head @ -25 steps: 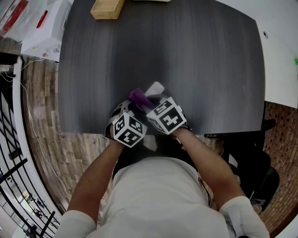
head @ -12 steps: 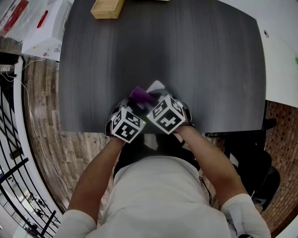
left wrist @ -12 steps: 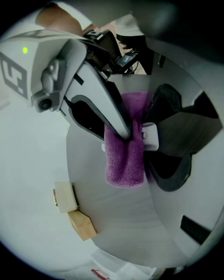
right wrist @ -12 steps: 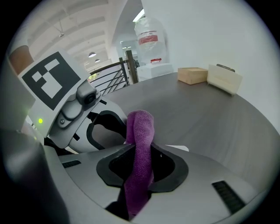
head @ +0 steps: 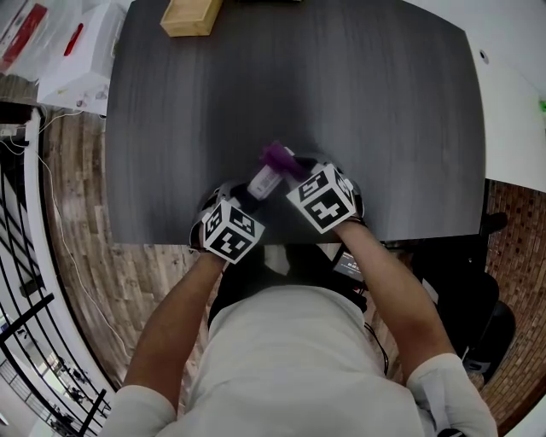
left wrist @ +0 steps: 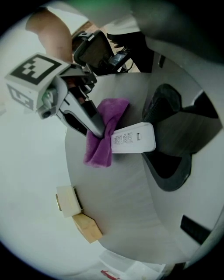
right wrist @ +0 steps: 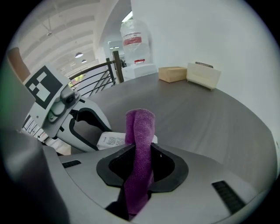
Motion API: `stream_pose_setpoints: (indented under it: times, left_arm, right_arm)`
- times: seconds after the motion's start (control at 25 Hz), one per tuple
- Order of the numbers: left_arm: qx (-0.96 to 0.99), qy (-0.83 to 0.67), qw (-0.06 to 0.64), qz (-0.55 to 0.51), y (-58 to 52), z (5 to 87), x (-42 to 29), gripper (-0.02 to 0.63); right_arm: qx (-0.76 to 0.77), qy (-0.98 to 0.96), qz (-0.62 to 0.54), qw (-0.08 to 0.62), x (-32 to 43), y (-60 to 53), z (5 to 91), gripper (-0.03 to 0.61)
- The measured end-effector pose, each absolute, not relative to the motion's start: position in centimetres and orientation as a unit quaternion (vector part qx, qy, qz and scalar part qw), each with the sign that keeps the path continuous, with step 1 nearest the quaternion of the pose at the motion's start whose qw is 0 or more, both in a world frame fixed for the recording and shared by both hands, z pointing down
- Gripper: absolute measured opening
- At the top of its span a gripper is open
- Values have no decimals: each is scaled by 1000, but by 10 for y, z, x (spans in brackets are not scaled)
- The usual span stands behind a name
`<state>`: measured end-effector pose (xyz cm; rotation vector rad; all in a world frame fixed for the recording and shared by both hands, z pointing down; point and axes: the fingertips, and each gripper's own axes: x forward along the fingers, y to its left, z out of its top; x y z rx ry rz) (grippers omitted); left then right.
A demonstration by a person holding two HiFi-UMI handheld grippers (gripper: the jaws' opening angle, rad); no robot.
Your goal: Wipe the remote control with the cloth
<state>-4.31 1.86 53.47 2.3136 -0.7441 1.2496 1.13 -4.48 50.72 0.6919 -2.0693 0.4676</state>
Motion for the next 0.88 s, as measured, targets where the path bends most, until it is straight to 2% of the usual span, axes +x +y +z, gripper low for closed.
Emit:
stream_pose_setpoints:
  times: [0.2, 0.28, 0.4, 0.56, 0.64, 0.72, 0.88]
  left_arm:
    - [829, -266, 211, 444, 18, 534, -46, 213]
    - [827, -270, 258, 420, 17, 535, -46, 213]
    - [809, -264, 427, 306, 17, 525, -37, 212]
    - [720, -219, 656, 63, 17, 500, -15, 212]
    - [661, -197, 723, -46, 14, 490, -11, 210]
    - [636, -189, 742, -99, 13, 489, -12, 210]
    - [634, -185, 740, -125, 13, 491, -14, 210]
  right_arm:
    - [356, -786, 189, 469, 72, -68, 518, 92]
    - [395, -765, 215, 461, 102, -75, 518, 92]
    - [436, -753, 232, 435, 133, -82, 509, 92]
    - [463, -756, 270, 376, 148, -86, 502, 97]
    - [472, -760, 298, 333, 147, -89, 497, 158]
    - [482, -764, 309, 298, 146, -93, 488, 245]
    - [498, -782, 277, 251, 133, -98, 456, 273]
